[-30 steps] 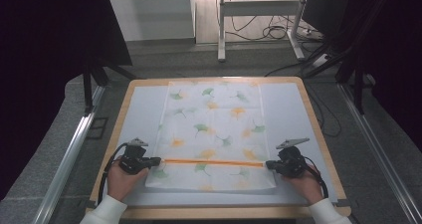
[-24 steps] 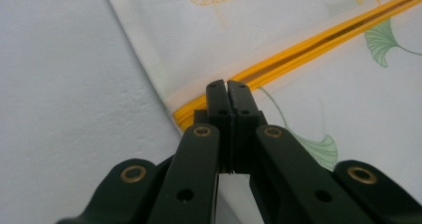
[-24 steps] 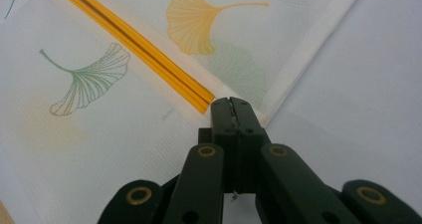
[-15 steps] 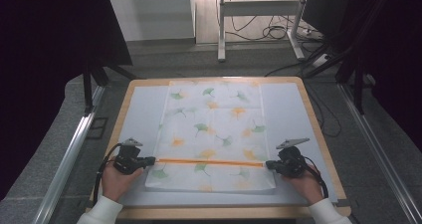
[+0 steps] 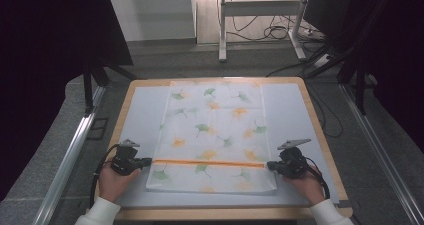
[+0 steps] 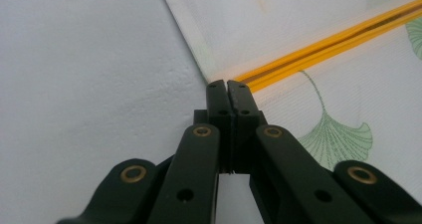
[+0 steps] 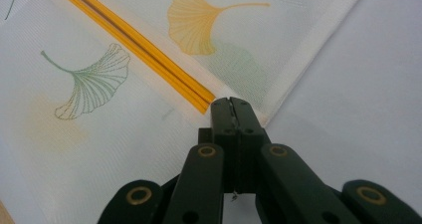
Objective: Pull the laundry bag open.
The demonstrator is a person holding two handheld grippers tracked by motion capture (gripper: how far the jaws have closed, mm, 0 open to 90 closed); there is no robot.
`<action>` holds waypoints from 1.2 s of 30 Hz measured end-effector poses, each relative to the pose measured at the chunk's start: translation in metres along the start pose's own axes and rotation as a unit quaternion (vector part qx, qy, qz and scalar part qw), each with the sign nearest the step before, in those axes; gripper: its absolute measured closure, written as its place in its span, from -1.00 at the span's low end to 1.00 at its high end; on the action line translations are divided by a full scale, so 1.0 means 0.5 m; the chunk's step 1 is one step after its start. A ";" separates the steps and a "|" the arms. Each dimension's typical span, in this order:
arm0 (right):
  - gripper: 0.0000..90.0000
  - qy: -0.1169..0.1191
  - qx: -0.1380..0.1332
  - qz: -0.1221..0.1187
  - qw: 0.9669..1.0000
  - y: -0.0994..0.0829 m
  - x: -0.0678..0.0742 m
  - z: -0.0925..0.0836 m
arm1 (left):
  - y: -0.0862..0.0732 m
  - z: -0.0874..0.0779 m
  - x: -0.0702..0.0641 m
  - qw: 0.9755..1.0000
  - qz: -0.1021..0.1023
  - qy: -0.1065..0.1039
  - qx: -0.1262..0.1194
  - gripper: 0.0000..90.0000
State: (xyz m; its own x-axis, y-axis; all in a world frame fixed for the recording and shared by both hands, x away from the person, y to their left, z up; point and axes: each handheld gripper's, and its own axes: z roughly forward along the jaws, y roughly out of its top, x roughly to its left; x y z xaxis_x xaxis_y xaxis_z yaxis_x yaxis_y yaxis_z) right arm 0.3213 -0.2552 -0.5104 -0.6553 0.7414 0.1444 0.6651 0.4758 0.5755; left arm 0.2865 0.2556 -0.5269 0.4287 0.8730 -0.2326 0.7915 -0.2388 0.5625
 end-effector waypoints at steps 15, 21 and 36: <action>0.98 -0.003 -0.008 -0.010 1.000 -0.004 0.002 0.000 | 0.004 -0.018 -0.004 0.998 0.011 -0.012 -0.055 0.79; 0.80 0.013 -0.009 -0.008 1.000 -0.002 0.002 -0.003 | -0.001 -0.037 -0.001 0.996 0.008 0.001 -0.088 0.33; 0.01 0.001 -0.078 -0.014 0.997 0.011 0.008 -0.048 | 0.044 -0.055 -0.045 0.989 0.057 0.008 -0.134 0.13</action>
State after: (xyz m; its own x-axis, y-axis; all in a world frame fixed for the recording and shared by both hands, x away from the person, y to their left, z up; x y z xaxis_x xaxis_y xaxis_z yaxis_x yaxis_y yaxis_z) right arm 0.3138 -0.2610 -0.4874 -0.6737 0.7277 0.1288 0.5832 0.4164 0.6975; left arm 0.2824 0.2425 -0.4876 0.5000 0.8540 -0.1438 0.5933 -0.2168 0.7752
